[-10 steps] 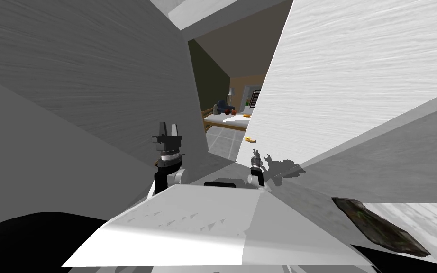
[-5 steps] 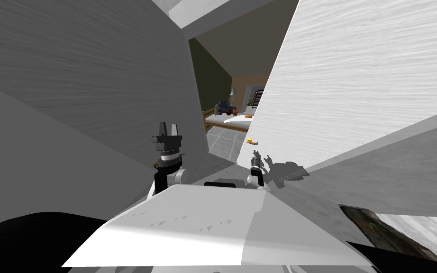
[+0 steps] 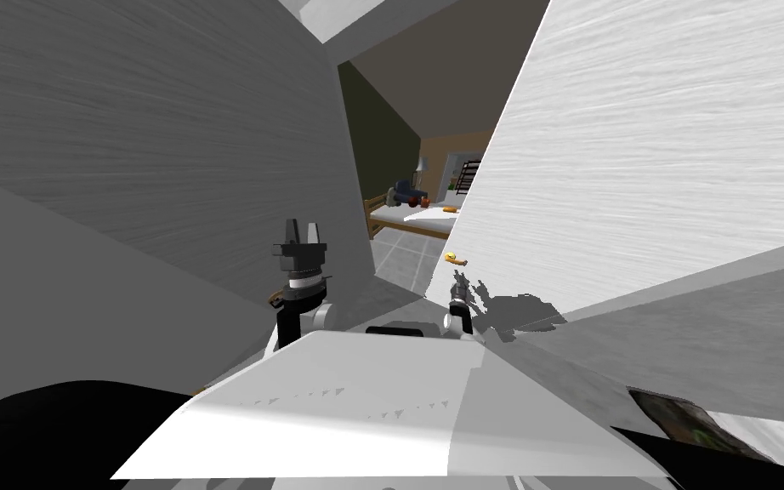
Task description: Pull the door open
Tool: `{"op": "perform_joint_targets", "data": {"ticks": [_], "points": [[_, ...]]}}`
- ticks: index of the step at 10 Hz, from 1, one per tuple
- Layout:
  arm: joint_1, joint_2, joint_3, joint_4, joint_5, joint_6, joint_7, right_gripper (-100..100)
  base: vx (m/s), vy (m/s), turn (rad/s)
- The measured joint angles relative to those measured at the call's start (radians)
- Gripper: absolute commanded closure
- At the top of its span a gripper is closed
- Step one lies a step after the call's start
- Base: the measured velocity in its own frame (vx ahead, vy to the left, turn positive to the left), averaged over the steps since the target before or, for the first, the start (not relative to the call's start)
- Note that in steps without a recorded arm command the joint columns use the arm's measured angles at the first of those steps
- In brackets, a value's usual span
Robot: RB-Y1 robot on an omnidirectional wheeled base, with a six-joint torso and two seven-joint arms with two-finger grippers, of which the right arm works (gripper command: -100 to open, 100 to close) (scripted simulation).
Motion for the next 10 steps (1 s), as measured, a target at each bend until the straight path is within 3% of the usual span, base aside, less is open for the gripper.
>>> {"op": "perform_joint_targets", "data": {"ticks": [7, 9, 10], "points": [[-0.046, -0.005, -0.012, 0.104, -0.024, -0.023, 0.011, -100, 0.066, -0.027, 0.046], [-0.053, -0.035, -0.013, 0.157, -0.028, -0.052, -0.023, -100, 0.169, -0.007, 0.068], [-0.044, -0.041, -0.014, 0.154, -0.029, -0.055, -0.032, -100, 0.065, 0.001, -0.012]]}}
